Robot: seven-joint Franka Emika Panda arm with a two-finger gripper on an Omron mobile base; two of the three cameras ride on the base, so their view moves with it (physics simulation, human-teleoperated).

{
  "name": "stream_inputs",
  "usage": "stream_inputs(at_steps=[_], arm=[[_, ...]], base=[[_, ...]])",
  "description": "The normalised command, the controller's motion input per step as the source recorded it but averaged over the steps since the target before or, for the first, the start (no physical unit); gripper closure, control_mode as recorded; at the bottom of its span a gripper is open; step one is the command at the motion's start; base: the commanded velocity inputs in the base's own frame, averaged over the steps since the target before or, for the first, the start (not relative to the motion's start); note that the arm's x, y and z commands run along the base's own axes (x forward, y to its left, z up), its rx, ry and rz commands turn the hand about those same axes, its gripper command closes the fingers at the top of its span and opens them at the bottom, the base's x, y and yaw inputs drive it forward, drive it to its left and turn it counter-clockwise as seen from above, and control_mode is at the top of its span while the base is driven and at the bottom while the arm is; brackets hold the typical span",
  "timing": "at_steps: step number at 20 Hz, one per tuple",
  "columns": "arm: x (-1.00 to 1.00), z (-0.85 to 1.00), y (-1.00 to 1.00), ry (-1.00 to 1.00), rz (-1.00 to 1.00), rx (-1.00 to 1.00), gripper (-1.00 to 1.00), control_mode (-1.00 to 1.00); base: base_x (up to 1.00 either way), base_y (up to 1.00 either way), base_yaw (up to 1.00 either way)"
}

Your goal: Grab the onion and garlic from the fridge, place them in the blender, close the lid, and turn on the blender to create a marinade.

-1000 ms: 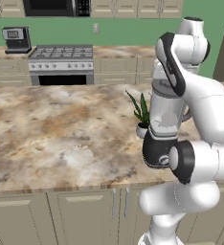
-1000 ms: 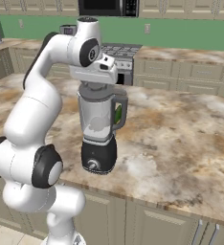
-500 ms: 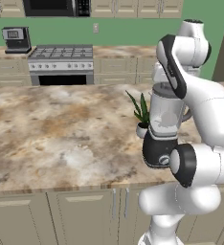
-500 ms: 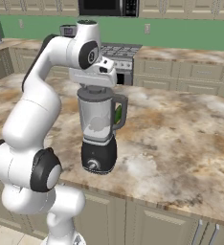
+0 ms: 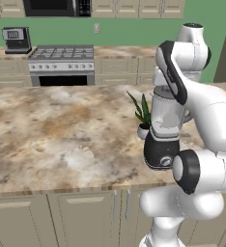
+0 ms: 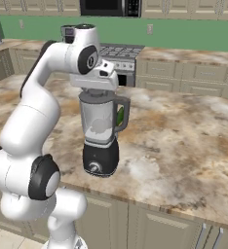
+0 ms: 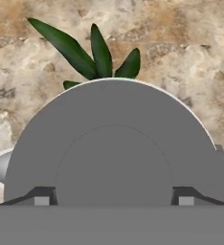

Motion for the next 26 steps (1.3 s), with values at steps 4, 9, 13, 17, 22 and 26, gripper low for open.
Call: stream_inputs(at_steps=[4, 9, 13, 17, 22, 26], arm=[[0.00, -0.04, 0.00, -0.02, 0.00, -0.01, -1.00, -1.00], [0.00, 0.16, 0.00, -0.01, 0.00, 0.00, -1.00, -1.00], [-0.01, 0.31, 0.00, -0.01, 0.00, 0.00, -1.00, -1.00], [-0.04, 0.16, 0.00, 0.00, 0.00, 0.00, -1.00, -1.00], [-0.85, 0.07, 0.07, -0.06, 0.00, 0.00, -1.00, -1.00], [-1.00, -0.24, 0.26, -0.10, 0.00, 0.00, -1.00, -1.00]], base=[[0.00, 0.00, 0.00], [0.00, 0.00, 0.00], [0.00, 0.00, 0.00], [0.00, 0.00, 0.00], [0.00, 0.00, 0.00], [0.00, 0.00, 0.00]])
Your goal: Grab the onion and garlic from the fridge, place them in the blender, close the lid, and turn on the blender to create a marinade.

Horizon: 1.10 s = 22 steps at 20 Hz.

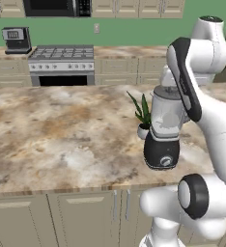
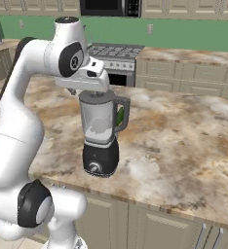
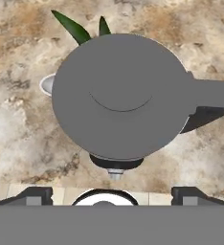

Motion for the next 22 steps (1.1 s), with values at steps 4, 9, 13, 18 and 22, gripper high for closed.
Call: stream_inputs(at_steps=[4, 9, 13, 18, 22], arm=[[-1.00, -0.83, 0.34, -0.04, 0.00, 0.00, -1.00, -1.00], [-0.96, -0.96, 0.08, 0.00, -0.01, 0.00, 1.00, -1.00], [-0.10, -0.36, -0.06, -0.01, -0.05, 0.00, 1.00, -1.00], [0.00, -0.50, -0.03, 0.00, -0.03, 0.00, 1.00, -1.00], [-0.05, -0.80, -0.02, -0.12, -0.02, 0.00, 1.00, -1.00]], base=[[0.00, 0.00, 0.00], [0.00, 0.00, 0.00], [0.00, 0.00, 0.00], [0.00, 0.00, 0.00], [0.00, 0.00, 0.00]])
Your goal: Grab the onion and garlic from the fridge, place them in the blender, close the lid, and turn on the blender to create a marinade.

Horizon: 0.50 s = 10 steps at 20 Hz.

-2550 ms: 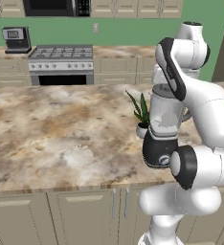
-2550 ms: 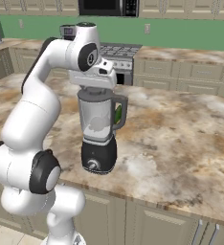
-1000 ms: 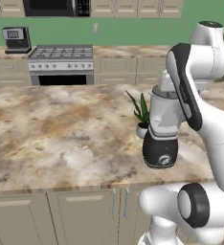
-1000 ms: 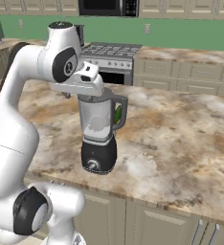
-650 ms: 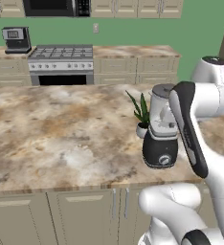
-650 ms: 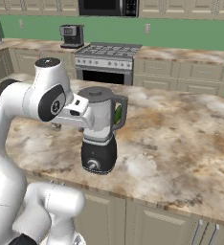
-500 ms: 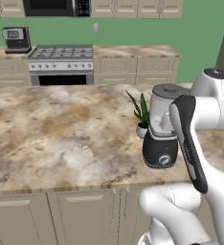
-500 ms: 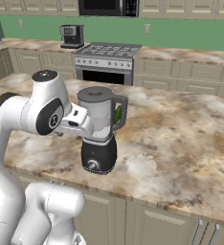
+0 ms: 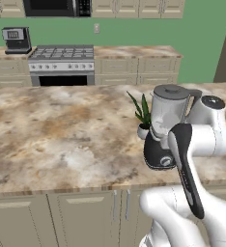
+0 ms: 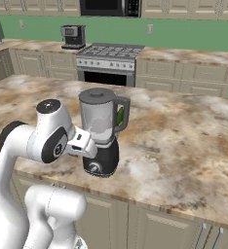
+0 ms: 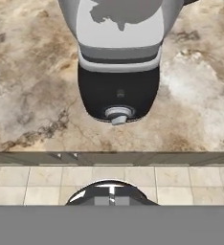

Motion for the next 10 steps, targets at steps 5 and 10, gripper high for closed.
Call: stream_inputs(at_steps=[5, 10], arm=[[0.17, -0.29, -0.03, -0.12, -0.01, 0.00, 1.00, -1.00], [0.00, -0.05, 0.00, 0.00, 0.00, 0.00, 1.00, -1.00]], base=[[0.00, 0.00, 0.00], [0.00, 0.00, 0.00]])
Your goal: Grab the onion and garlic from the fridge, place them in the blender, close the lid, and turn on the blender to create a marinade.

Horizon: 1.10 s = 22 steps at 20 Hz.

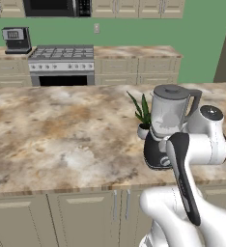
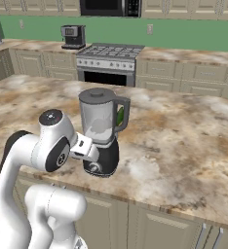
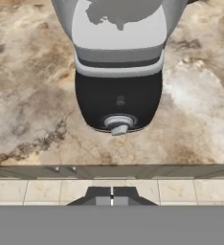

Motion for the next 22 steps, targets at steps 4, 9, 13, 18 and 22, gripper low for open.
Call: stream_inputs(at_steps=[4, 9, 13, 18, 22], arm=[[0.00, 0.00, -0.01, 0.03, 0.00, 0.00, 1.00, -1.00], [0.00, -0.04, -0.01, 0.00, 0.00, 0.00, 1.00, -1.00], [0.12, -0.19, 0.00, 0.00, -0.01, 0.00, 1.00, -1.00], [0.15, -0.31, -0.06, 0.00, -0.01, 0.00, 1.00, -1.00], [0.14, -0.16, -0.04, -0.01, -0.01, 0.00, 1.00, -1.00]], base=[[0.00, 0.00, 0.00], [0.00, 0.00, 0.00], [0.00, 0.00, 0.00], [0.00, 0.00, 0.00], [0.00, 0.00, 0.00]])
